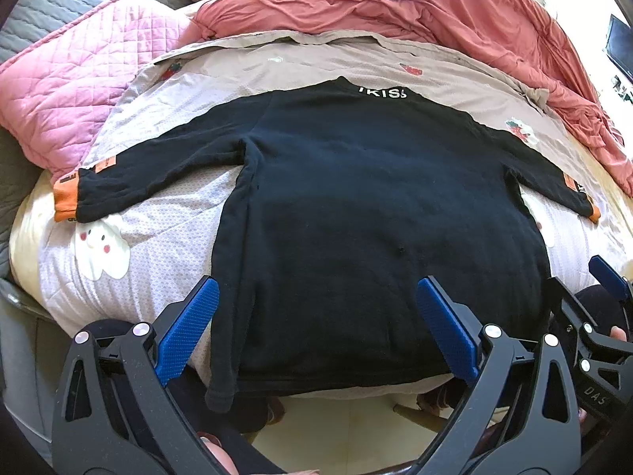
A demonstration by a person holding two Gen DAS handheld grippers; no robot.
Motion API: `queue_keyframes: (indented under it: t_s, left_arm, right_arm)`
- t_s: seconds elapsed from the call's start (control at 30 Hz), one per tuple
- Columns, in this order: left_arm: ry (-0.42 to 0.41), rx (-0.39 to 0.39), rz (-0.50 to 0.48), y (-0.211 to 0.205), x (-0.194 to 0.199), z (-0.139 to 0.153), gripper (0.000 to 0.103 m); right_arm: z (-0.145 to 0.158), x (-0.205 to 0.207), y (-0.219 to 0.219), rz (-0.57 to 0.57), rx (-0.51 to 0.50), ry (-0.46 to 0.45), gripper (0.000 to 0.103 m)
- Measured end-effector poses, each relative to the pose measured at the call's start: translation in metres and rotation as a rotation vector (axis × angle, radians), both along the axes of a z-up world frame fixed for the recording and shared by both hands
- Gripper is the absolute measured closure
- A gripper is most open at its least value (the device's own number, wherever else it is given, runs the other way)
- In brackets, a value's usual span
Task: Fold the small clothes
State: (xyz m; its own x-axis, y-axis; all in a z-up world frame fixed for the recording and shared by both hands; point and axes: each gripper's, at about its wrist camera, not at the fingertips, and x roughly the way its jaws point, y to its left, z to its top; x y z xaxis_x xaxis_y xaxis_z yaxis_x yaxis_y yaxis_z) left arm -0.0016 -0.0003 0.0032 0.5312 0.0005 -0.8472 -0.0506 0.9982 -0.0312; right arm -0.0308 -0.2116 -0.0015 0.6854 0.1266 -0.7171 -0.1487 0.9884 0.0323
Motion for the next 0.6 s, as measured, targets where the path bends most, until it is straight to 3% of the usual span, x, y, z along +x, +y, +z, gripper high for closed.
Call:
queue_keyframes:
  t_s: [0.6]
  left_arm:
    - [-0.002, 0.001, 0.000, 0.0009, -0.0008, 0.0002, 0.009]
  right_arm:
    - [0.0007, -0.0004, 0.0002, -0.001, 0.001, -0.001, 0.004]
